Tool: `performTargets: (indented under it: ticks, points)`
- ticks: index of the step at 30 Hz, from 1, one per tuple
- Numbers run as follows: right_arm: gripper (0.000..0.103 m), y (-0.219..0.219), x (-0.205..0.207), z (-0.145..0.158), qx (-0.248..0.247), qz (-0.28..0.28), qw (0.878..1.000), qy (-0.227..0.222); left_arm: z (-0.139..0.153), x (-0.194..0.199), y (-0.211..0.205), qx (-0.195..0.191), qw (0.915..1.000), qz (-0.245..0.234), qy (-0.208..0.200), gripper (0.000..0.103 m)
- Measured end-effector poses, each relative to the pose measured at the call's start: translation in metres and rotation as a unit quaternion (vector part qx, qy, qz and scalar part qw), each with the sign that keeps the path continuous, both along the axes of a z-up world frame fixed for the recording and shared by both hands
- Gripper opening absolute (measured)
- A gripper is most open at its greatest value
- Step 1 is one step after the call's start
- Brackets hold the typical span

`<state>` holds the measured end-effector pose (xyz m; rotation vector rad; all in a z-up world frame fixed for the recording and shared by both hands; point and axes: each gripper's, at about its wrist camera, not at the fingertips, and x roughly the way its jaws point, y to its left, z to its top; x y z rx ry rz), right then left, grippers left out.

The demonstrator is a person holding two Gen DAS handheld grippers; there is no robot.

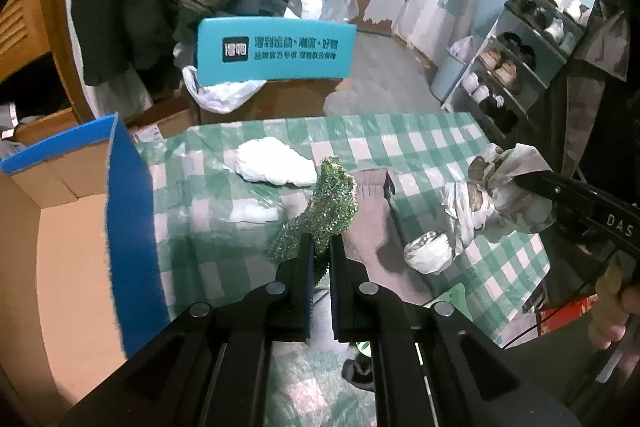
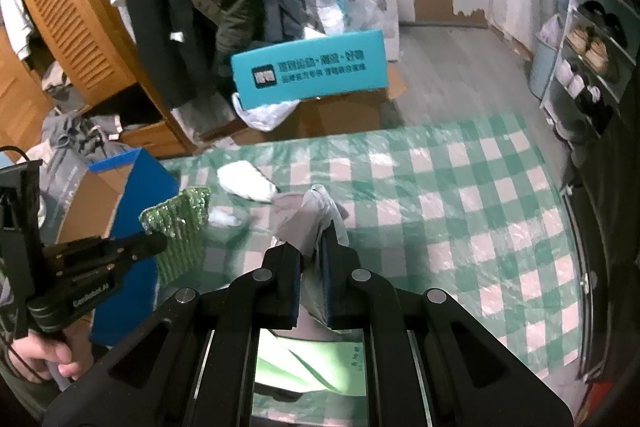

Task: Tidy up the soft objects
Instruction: 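Carry the scrubber and white gloves over the cardboard box with both tools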

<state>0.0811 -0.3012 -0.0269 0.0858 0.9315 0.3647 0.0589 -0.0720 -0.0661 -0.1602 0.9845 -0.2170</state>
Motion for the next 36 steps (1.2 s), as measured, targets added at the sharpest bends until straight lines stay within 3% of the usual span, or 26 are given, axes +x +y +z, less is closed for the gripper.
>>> performTargets:
  ticks: [21,36]
  points:
    - [0.008,0.073,-0.015,0.05,0.022,0.064,0.997,-0.045,0.048,-0.045,0.062,-0.017,0.9973,0.051,-0.051,0.006]
    - [0.008,0.146,-0.024,0.075,0.033,0.125,0.99,-0.064,0.065,-0.072,0.113,-0.015,0.9922,0.099,-0.074,0.006]
